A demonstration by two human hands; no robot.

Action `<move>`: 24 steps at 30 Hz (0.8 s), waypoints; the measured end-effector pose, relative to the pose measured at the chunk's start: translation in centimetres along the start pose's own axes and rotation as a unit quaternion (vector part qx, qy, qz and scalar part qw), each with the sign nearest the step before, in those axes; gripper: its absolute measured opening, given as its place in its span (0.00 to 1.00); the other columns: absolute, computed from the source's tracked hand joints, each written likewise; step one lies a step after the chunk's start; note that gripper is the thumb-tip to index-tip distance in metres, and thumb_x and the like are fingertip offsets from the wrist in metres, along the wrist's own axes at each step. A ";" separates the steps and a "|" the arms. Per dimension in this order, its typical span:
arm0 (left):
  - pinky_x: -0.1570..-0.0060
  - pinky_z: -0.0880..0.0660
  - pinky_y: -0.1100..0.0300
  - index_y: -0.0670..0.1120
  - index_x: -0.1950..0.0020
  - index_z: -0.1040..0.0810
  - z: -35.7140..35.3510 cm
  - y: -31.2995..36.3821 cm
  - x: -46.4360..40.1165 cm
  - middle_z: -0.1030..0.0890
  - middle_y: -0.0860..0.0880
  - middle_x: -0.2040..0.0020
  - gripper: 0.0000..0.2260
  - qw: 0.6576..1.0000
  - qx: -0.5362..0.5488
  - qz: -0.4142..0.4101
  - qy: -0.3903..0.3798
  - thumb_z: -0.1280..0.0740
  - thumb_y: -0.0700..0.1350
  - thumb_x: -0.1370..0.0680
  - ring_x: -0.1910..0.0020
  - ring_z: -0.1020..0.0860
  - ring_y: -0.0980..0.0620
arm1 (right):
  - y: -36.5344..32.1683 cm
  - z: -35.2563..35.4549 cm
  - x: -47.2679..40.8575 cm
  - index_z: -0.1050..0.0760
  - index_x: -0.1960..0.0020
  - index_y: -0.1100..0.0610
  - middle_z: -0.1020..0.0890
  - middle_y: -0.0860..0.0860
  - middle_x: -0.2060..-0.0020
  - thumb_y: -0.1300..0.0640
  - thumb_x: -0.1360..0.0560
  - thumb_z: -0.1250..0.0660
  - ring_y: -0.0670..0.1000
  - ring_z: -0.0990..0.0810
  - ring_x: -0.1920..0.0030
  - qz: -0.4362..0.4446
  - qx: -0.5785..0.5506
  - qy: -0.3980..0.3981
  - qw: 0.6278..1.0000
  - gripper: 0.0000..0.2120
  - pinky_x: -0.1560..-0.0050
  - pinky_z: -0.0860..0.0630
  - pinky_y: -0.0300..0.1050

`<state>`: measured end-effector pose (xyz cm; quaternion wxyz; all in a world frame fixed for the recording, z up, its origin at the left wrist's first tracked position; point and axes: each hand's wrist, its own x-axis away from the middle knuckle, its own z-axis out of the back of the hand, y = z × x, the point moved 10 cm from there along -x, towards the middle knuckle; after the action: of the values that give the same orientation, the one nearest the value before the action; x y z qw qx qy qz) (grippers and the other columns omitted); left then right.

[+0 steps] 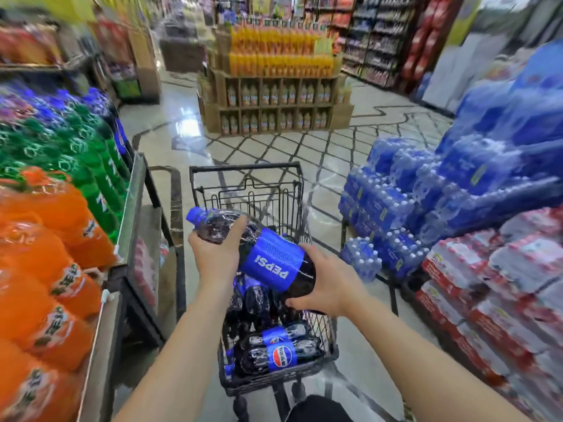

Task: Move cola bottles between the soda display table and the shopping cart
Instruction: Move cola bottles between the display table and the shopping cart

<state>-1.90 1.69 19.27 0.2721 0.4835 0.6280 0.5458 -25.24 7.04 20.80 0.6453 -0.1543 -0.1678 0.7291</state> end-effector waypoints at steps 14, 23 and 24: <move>0.36 0.20 0.43 0.49 0.33 0.27 9.1 5.1 19.3 0.15 0.50 0.41 0.44 0.978 0.012 -0.120 0.168 0.15 0.63 0.43 0.43 0.15 0.50 | -4.7 2.7 11.8 0.44 0.19 0.47 0.32 0.43 0.26 0.35 0.38 0.21 0.46 0.32 0.29 0.200 -0.010 -0.038 0.979 0.55 0.32 0.34 0.41; 0.48 0.18 0.61 0.46 0.31 0.30 19.4 5.2 34.1 0.19 0.50 0.43 0.37 0.940 0.018 -0.136 0.313 0.16 0.52 0.32 0.51 0.17 0.59 | -11.1 -0.6 21.3 0.39 0.21 0.46 0.28 0.42 0.30 0.34 0.41 0.20 0.47 0.28 0.32 0.332 -0.016 -0.096 0.938 0.54 0.36 0.30 0.43; 0.43 0.17 0.54 0.48 0.33 0.30 20.6 5.2 35.6 0.18 0.50 0.43 0.37 0.935 0.020 -0.138 0.327 0.15 0.54 0.35 0.49 0.16 0.55 | -11.9 -1.1 22.4 0.40 0.21 0.46 0.28 0.42 0.30 0.35 0.40 0.20 0.47 0.28 0.31 0.345 -0.019 -0.102 0.933 0.54 0.36 0.31 0.42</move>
<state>3.96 42.27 25.58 0.1147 0.1926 0.7532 0.6184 -16.88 30.68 24.92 0.3309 -0.1397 -0.1830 0.9152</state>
